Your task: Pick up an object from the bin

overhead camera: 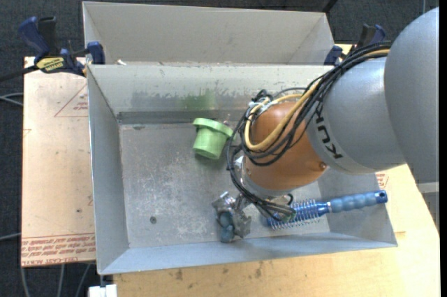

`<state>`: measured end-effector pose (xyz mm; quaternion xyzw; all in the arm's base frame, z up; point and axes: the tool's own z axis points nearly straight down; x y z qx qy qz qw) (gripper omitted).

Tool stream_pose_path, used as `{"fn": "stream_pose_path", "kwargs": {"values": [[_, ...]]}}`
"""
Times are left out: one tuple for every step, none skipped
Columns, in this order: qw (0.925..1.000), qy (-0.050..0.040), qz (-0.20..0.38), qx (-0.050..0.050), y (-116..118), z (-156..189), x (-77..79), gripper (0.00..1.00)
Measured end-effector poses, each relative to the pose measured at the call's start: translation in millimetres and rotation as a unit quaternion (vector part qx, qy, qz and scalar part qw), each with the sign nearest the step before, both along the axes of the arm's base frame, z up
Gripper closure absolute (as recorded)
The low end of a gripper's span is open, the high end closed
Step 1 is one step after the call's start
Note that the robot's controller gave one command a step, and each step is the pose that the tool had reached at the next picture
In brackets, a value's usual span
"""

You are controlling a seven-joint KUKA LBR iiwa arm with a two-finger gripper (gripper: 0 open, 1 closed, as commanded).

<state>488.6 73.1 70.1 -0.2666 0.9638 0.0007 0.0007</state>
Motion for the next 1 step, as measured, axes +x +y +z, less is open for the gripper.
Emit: {"fn": "stream_pose_path", "kwargs": {"values": [[1.0000, -0.0056, 0.008, 0.000, -19.7, 140.3, 35.5, 1.00]]}}
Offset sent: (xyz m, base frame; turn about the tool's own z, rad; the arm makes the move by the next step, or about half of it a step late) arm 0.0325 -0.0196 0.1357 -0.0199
